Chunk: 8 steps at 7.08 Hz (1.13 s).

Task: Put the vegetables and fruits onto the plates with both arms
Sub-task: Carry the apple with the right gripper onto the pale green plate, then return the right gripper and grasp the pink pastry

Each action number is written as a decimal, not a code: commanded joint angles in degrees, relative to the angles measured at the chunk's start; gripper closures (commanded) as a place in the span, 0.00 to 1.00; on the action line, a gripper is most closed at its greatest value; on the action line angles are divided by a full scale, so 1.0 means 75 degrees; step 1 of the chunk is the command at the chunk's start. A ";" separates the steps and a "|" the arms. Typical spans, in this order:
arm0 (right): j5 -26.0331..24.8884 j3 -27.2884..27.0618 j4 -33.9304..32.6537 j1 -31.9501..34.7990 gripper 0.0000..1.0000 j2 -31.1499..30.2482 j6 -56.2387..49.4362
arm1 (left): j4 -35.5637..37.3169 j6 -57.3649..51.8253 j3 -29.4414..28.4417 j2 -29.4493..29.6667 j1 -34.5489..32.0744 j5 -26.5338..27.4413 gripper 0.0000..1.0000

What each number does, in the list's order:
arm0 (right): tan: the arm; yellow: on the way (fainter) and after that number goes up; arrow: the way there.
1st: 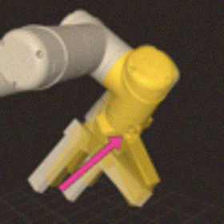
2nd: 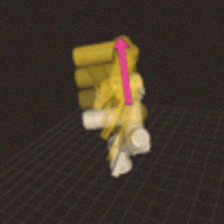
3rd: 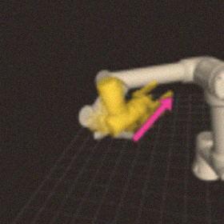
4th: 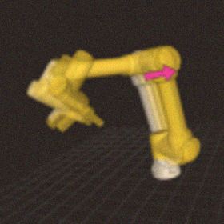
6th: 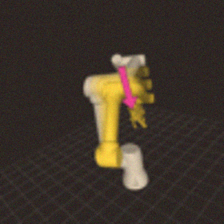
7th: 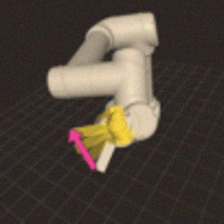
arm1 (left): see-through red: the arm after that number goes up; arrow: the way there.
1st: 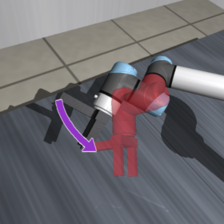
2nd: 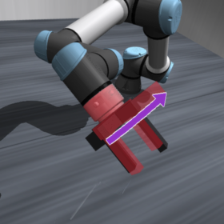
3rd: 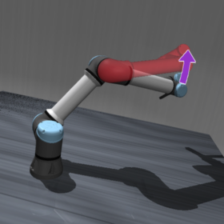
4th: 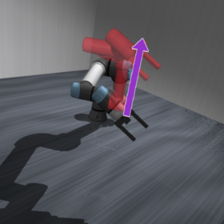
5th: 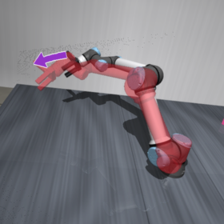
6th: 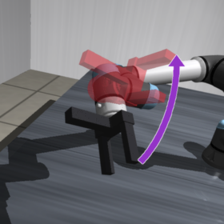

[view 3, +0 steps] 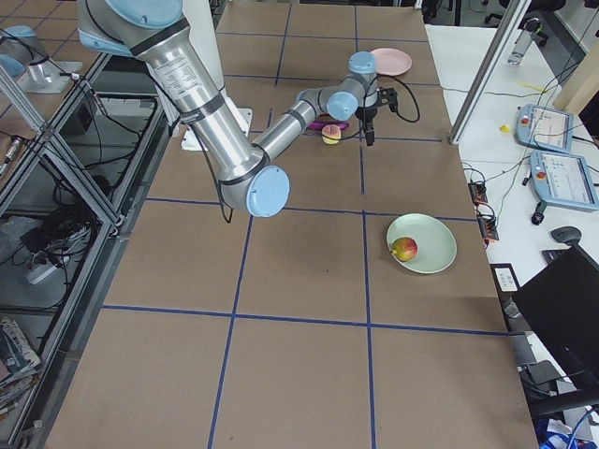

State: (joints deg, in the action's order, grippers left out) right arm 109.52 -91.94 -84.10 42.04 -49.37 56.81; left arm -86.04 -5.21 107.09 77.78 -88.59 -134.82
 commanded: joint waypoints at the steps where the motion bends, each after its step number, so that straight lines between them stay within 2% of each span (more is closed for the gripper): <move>1: -0.1637 0.0035 -0.0903 -0.1674 0.00 0.0933 0.1363 | 0.0000 0.0003 0.0007 0.0011 0.0000 0.0000 0.00; 3: -0.2156 0.0222 -0.0880 -0.2171 0.00 0.0864 0.1520 | 0.0011 0.0003 -0.0005 0.0000 0.0012 0.0000 0.00; 8: -0.2181 0.0972 -0.0810 -0.2230 0.01 0.0805 0.1426 | 0.0011 0.0003 -0.0005 0.0000 0.0012 0.0000 0.00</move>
State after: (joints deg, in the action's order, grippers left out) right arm 93.21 -86.19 -90.42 25.43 -43.65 67.32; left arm -86.02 -5.18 107.09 77.79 -88.51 -134.82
